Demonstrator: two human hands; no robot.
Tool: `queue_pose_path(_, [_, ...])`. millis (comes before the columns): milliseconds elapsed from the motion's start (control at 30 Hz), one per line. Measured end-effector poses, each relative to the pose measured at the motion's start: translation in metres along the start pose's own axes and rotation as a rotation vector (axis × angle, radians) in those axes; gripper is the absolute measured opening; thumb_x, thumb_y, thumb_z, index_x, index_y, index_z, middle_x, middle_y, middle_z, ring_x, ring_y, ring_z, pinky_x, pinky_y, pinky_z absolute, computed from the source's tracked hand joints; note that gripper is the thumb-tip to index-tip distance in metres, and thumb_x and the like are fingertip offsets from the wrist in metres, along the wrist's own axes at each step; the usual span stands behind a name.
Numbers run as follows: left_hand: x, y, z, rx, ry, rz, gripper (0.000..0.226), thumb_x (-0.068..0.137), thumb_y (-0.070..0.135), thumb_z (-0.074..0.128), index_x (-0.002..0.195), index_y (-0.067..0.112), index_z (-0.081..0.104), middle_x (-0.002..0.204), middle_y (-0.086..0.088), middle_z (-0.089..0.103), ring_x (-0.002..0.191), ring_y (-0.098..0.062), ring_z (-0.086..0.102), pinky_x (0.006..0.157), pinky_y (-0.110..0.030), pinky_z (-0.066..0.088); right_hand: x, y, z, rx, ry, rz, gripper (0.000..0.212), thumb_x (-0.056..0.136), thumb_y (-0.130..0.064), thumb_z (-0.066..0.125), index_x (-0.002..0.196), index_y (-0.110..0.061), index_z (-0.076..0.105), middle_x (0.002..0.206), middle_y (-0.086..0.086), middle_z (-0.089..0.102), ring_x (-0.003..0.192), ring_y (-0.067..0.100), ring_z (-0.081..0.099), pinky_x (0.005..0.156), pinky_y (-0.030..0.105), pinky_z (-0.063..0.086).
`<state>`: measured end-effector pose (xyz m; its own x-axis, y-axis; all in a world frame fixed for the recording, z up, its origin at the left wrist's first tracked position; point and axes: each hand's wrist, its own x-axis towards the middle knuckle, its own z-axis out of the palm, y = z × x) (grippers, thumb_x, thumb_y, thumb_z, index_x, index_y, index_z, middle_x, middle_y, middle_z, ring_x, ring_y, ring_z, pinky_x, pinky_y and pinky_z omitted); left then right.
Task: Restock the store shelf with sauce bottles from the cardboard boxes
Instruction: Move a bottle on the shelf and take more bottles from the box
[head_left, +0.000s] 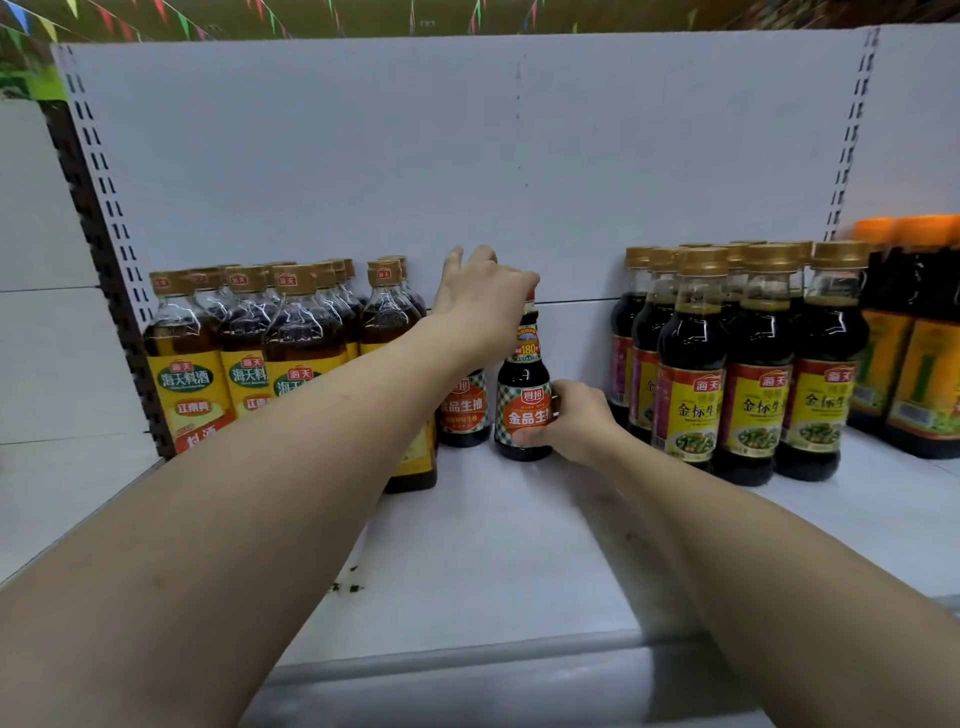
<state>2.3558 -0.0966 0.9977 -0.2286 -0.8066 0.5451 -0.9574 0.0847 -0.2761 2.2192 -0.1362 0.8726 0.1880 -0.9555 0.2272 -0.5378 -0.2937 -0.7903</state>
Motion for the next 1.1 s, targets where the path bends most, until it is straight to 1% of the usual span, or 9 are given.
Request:
queue_pose_path(100, [0.008, 0.000, 0.003, 0.030, -0.035, -0.002, 0.049, 0.088, 0.011, 0.067, 0.134, 0.023, 0.056, 0.132, 0.001, 0.064, 0.136, -0.029, 0.039, 0.124, -0.056, 0.014, 0.009, 0.001, 0.003, 0.011, 0.013, 0.000, 0.054, 0.069, -0.022, 0.097, 0.112, -0.018, 0.064, 0.103, -0.004, 0.065, 0.095, 0.015, 0.063, 0.082, 0.026, 0.047])
queue_pose_path(200, [0.013, 0.000, 0.003, 0.050, -0.062, -0.006, 0.051, 0.088, 0.011, 0.068, 0.136, 0.022, 0.055, 0.135, -0.001, 0.064, 0.138, -0.029, 0.038, 0.125, -0.058, 0.012, 0.016, 0.002, 0.005, 0.012, 0.015, -0.007, 0.053, 0.070, -0.022, 0.096, 0.107, -0.021, 0.059, 0.103, -0.005, 0.063, 0.093, 0.015, 0.060, 0.079, 0.027, 0.047])
queue_pose_path(267, [0.017, 0.000, 0.004, 0.059, -0.077, -0.005, 0.053, 0.087, 0.010, 0.069, 0.137, 0.021, 0.054, 0.134, -0.002, 0.063, 0.138, -0.030, 0.038, 0.126, -0.058, 0.011, 0.020, 0.004, 0.005, 0.004, 0.011, -0.013, 0.053, 0.071, -0.022, 0.095, 0.109, -0.020, 0.059, 0.103, -0.004, 0.062, 0.093, 0.015, 0.060, 0.079, 0.027, 0.047])
queue_pose_path(367, [0.021, 0.000, 0.006, 0.062, -0.083, -0.001, 0.052, 0.086, 0.010, 0.069, 0.136, 0.019, 0.054, 0.133, -0.005, 0.064, 0.138, -0.030, 0.039, 0.127, -0.055, 0.010, 0.025, 0.006, 0.006, -0.006, 0.007, -0.019, 0.059, 0.072, -0.023, 0.095, 0.120, -0.015, 0.062, 0.105, -0.003, 0.063, 0.093, 0.015, 0.060, 0.078, 0.027, 0.048])
queue_pose_path(467, [0.024, 0.001, 0.009, 0.070, -0.093, -0.003, 0.054, 0.085, 0.010, 0.071, 0.136, 0.018, 0.053, 0.132, -0.008, 0.063, 0.139, -0.030, 0.039, 0.128, -0.053, 0.010, 0.029, 0.009, 0.007, -0.006, 0.010, -0.027, 0.062, 0.073, -0.023, 0.094, 0.124, -0.014, 0.062, 0.112, 0.001, 0.065, 0.094, 0.015, 0.059, 0.080, 0.027, 0.048])
queue_pose_path(633, [0.032, -0.002, 0.015, 0.123, -0.137, 0.008, 0.075, 0.075, 0.020, 0.087, 0.140, 0.019, 0.050, 0.135, -0.005, 0.062, 0.138, -0.029, 0.040, 0.128, -0.053, 0.011, 0.035, 0.010, 0.008, -0.019, 0.006, -0.035, 0.061, 0.074, -0.025, 0.093, 0.125, -0.013, 0.061, 0.120, 0.005, 0.068, 0.095, 0.017, 0.059, 0.083, 0.029, 0.051])
queue_pose_path(833, [0.035, -0.002, 0.019, 0.121, -0.132, 0.000, 0.073, 0.076, 0.017, 0.085, 0.140, 0.018, 0.049, 0.136, -0.005, 0.061, 0.139, -0.030, 0.040, 0.128, -0.054, 0.010, 0.040, 0.012, 0.011, -0.008, 0.020, -0.034, 0.057, 0.074, -0.027, 0.094, 0.119, -0.015, 0.061, 0.109, 0.001, 0.065, 0.093, 0.017, 0.060, 0.076, 0.028, 0.049])
queue_pose_path(1000, [0.035, -0.002, 0.022, 0.147, -0.133, 0.012, 0.070, 0.082, 0.013, 0.074, 0.145, 0.017, 0.044, 0.144, -0.005, 0.057, 0.143, -0.028, 0.040, 0.129, -0.050, 0.007, 0.046, 0.014, 0.013, -0.024, 0.023, -0.029, 0.058, 0.070, -0.030, 0.096, 0.116, -0.018, 0.064, 0.114, 0.003, 0.070, 0.096, 0.020, 0.064, 0.085, 0.033, 0.055])
queue_pose_path(1100, [0.033, 0.000, 0.024, 0.141, -0.143, 0.012, 0.075, 0.086, 0.020, 0.074, 0.152, 0.017, 0.037, 0.157, -0.006, 0.046, 0.152, -0.028, 0.028, 0.129, -0.050, 0.005, 0.044, 0.013, 0.013, -0.040, 0.022, -0.023, 0.056, 0.072, -0.032, 0.094, 0.116, -0.018, 0.063, 0.115, 0.004, 0.070, 0.098, 0.021, 0.064, 0.089, 0.035, 0.055])
